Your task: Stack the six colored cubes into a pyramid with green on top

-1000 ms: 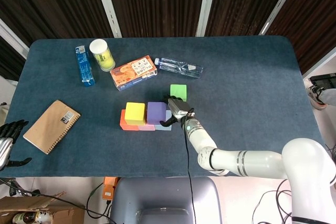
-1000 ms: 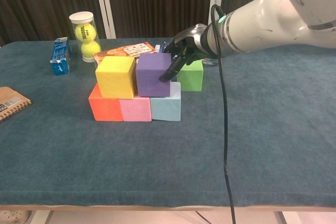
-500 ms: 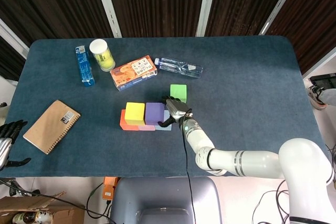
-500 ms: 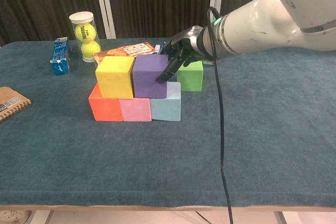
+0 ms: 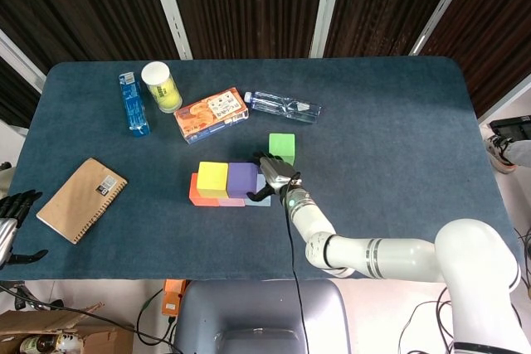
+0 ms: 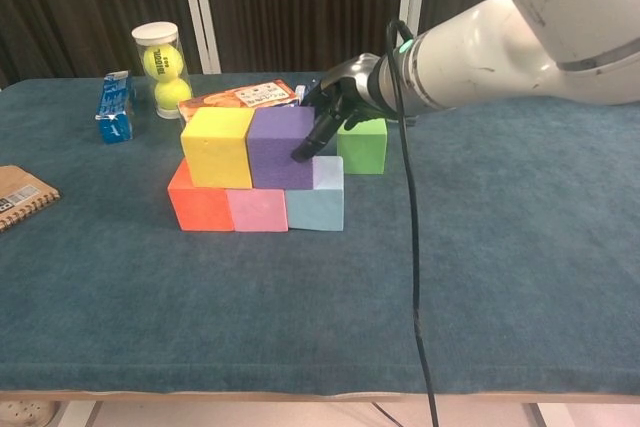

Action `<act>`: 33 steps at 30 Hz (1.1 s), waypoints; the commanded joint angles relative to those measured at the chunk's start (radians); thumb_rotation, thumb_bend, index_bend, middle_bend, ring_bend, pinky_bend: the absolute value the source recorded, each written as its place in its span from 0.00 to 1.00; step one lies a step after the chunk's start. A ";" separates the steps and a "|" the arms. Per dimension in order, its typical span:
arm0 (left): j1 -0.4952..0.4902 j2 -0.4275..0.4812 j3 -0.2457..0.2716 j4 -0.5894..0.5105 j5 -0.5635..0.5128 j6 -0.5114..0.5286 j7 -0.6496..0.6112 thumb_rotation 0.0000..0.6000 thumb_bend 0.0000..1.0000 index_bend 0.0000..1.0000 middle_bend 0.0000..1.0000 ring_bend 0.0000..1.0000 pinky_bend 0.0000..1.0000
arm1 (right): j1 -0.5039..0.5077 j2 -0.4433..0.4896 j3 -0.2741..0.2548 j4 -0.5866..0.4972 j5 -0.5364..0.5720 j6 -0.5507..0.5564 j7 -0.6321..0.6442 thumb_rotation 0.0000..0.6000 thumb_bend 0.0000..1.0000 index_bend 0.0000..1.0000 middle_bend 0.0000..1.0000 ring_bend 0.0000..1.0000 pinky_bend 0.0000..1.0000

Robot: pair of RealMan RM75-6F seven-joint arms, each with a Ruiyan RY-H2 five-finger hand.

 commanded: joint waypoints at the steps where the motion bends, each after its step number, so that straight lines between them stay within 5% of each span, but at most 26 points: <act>1: 0.001 0.000 0.000 0.002 0.001 0.000 -0.004 1.00 0.13 0.09 0.04 0.00 0.05 | 0.001 -0.003 0.002 0.003 0.000 0.001 0.000 1.00 0.25 0.42 0.05 0.00 0.00; 8: 0.002 0.002 0.001 0.006 0.002 0.002 -0.012 1.00 0.13 0.09 0.04 0.00 0.05 | 0.002 -0.010 0.007 0.010 0.001 -0.004 -0.002 1.00 0.25 0.40 0.05 0.00 0.00; 16: 0.004 0.001 0.002 0.012 0.003 0.002 -0.020 1.00 0.13 0.09 0.04 0.00 0.05 | 0.004 -0.015 0.003 0.015 0.005 -0.006 -0.008 1.00 0.25 0.21 0.05 0.00 0.00; 33: 0.006 0.002 0.001 0.006 0.002 0.004 -0.012 1.00 0.13 0.09 0.04 0.00 0.05 | -0.015 0.043 -0.003 -0.050 -0.001 -0.003 -0.010 1.00 0.25 0.00 0.00 0.00 0.00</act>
